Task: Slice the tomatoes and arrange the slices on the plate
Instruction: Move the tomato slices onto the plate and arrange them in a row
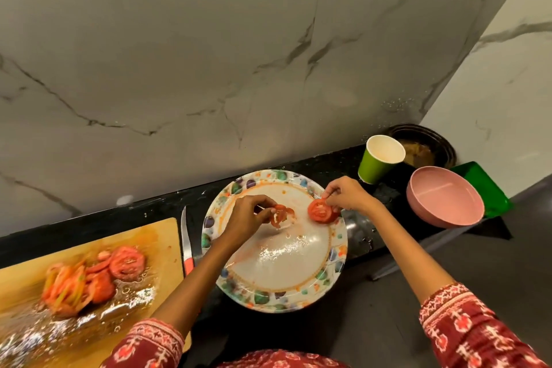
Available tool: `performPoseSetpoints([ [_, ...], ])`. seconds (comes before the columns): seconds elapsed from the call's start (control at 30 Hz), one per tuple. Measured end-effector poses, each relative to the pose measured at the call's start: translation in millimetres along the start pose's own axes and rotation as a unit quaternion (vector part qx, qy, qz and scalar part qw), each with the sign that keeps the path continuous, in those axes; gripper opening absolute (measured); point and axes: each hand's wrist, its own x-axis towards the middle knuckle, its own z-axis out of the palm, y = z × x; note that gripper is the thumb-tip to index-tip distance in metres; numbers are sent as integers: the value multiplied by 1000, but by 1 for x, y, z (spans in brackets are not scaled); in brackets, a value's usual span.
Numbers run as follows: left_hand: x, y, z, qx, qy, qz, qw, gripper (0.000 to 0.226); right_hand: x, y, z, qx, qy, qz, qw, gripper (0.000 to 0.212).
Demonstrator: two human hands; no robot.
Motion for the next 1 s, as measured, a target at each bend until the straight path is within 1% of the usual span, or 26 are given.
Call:
performPoseSetpoints([
  [0.13,11,12,14,3,-9,-8,1000,18,4,8,-3,17,15,-20,1000,10],
  [0.3,32,37,34,-9,-29,-8,999,20,9,19,-12,60,41,-45,996,4],
  [0.4,46,48,51,-8,-36,-36,999,21,10,25,-15,82,50,-51,994,4],
  [0.53,57,49,69,34,-51,-66,996,24,9,35,-15,97,48,-45,993,13],
  [0.67,62,47,77,94,-39,-71,992,25,9,44,-16,96,44,-38,994,8],
  [0.83,61,44,83,125,-13,-73,989,29,9,48,-16,99,42,-41,993,10],
  [0.9,59,44,81,112,-30,-73,991,38,9,49,-15,101,42,-43,993,8],
  [1.0,54,44,80,127,-114,-75,982,67,8,49,-13,103,36,-45,993,8],
])
